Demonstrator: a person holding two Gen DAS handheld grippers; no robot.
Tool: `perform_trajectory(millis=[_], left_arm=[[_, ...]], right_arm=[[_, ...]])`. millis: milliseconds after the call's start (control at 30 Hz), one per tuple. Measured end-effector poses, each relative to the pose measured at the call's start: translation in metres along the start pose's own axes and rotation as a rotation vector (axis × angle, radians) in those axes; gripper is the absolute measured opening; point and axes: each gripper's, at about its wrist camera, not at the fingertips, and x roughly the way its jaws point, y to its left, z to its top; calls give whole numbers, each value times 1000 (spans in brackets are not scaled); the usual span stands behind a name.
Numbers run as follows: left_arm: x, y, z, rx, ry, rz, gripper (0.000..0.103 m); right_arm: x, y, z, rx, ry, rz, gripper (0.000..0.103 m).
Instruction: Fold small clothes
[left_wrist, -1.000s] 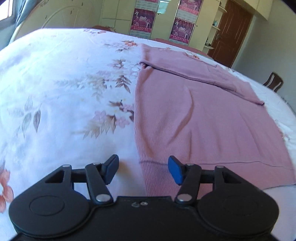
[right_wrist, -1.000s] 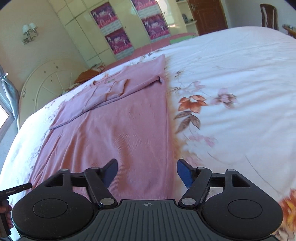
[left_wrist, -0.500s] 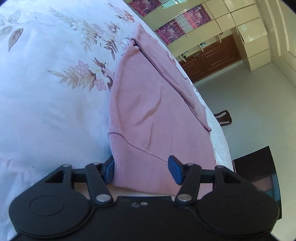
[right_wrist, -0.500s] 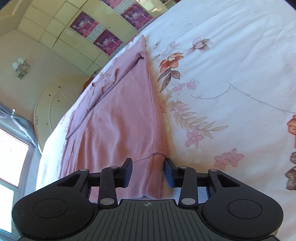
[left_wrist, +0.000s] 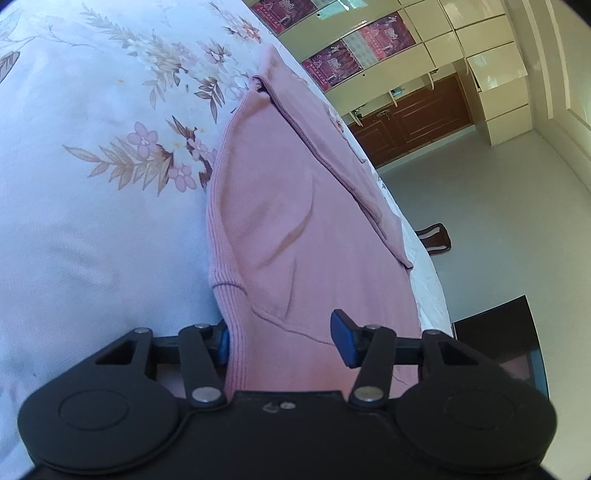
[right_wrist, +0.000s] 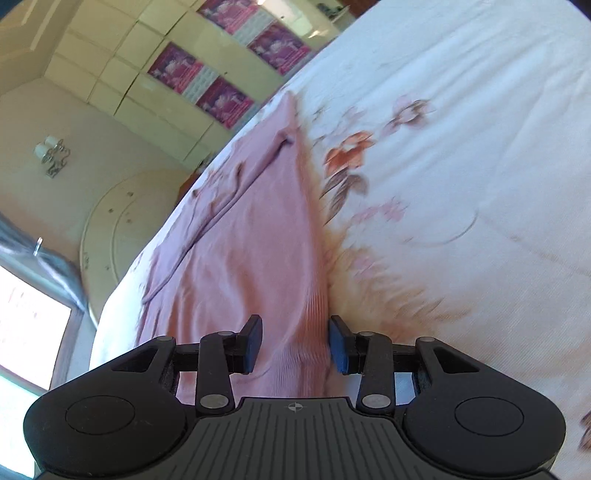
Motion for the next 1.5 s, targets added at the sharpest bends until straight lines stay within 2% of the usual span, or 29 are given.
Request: perform_trajectory(millis=[67,200,400,467,500,533,567,600,667,700,767,800,833,933,1067,1133,1333,1433,1500], left_arm=[[3,0,3,-14,-9,-1,49],[6,-3,4,2,-8,10,49],[3,-2,-3,25,-7,-4,49],[4,-2,-2,19,-10,-1,49],[5,-4,-2,28,-13,14,44],[5,-8,-3,51,-18,63,14],[4,-11,-4,72,-23,121,6],[-1,-12,-6,74,-51,105,4],[-17,-20,-11,94,-122,56,4],[-21,-22,-12,107,-131,60,4],[-16,-22,-14,145,-93,129,4],[-9,-18,-14,149,-54,174,4],[-5,-14,-14,147,-36,187,5],[-9,-10,-11,101,-53,160,5],[-21,-22,-6,124,-86,130,4],[-26,-29,1,124,-110,103,4],[-31,-69,46,152,-202,38,4],[-25,-91,81,142,-263,-5,4],[-11,-107,107,160,-273,-19,4]], right_arm=[[4,-10,8,52,6,29,39],[15,-8,8,37,64,75,39],[2,0,-19,-20,144,109,39],[2,8,-27,-55,127,92,38],[3,8,-27,-46,121,84,32],[6,8,-26,-39,122,63,8],[7,10,-25,-42,122,39,7],[6,11,-25,-51,113,42,7],[-5,17,-23,-63,70,90,7],[-13,22,-22,-69,41,122,7],[-23,29,-21,-100,11,138,7],[-21,33,-21,-127,16,118,7],[-16,32,-22,-144,33,93,7],[12,22,-30,-150,129,-35,7],[-4,31,-22,-93,49,47,7],[-10,45,-13,-115,20,68,7],[-15,88,21,-131,-44,130,7],[-6,105,53,-89,-92,167,7],[2,115,77,-79,-124,186,7]])
